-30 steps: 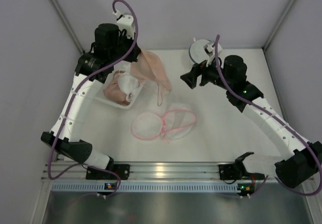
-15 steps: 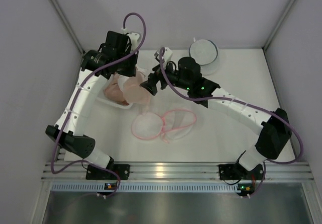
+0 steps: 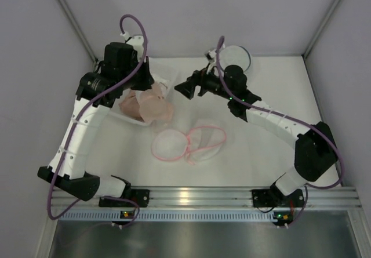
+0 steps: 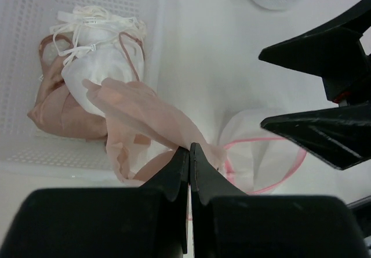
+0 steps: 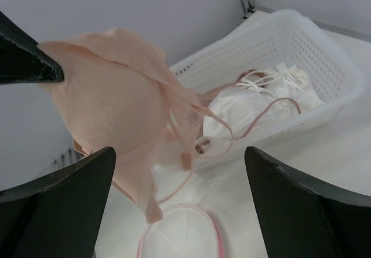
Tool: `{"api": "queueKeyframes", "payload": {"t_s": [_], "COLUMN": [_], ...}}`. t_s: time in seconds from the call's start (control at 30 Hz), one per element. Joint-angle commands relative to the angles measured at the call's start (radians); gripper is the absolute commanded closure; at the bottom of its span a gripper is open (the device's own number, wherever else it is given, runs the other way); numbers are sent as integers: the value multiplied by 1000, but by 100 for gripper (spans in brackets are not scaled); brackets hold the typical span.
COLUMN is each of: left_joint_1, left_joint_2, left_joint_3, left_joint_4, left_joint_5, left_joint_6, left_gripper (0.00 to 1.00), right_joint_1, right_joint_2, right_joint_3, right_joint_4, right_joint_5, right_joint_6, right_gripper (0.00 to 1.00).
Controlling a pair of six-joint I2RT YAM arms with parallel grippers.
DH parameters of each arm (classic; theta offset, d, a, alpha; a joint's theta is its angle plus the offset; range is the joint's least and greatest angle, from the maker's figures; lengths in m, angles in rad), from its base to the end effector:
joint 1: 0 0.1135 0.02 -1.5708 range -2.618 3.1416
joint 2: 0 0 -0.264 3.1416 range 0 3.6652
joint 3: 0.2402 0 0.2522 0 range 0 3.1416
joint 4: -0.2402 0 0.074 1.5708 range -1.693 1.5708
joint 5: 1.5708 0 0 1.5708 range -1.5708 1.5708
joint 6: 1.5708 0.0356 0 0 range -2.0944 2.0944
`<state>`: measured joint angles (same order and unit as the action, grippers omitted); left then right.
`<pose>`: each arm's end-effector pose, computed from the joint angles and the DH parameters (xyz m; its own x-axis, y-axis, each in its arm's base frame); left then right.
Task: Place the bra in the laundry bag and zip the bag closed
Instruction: Adjust the bra.
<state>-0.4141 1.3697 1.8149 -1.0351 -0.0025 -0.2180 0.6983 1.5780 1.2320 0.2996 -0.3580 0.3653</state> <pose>0.2322 -0.1020 0.4709 -0.5838 0.0204 -0.8116 0.2809 0.9430 -0.1784 0.2830 0.2538 0.3459 -0.3441 0.1480 -0.9272 -0.8001 0.4705 0.3720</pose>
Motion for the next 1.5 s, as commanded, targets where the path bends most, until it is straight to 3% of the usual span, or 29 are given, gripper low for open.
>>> {"api": "queueKeyframes", "payload": {"t_s": [0.0,0.17,0.4,0.7,1.0,1.37,1.47], "left_joint_1": [-2,0,-2,1,9,12,15], "left_joint_2": [-29,-69,-124,-132,-132,-159,-169], "left_joint_3": [-41,-81,-118,-115,-106,-115,-132], "left_joint_4": [162,243,303,308,354,365,388], "left_joint_5": [-46,-108,-100,-39,-34,33,33], "left_joint_6": [-119,-204,-245,-219,-247,-254,-270], "left_gripper": [100,100,100,100,100,100,100], "right_joint_1": [-98,-51,-22,-17,29,46,49], "right_joint_2": [-56,-26,48,31,63,140,152], "right_joint_3": [-113,-149,-141,-54,-36,52,66], "right_joint_4": [408,616,734,348,297,361,363], "right_joint_5": [-246,-346,-398,-314,-352,-429,-418], "right_joint_6": [357,365,336,-64,-146,-129,-117], "right_gripper": [6,5,5,4,8,31,47]}}
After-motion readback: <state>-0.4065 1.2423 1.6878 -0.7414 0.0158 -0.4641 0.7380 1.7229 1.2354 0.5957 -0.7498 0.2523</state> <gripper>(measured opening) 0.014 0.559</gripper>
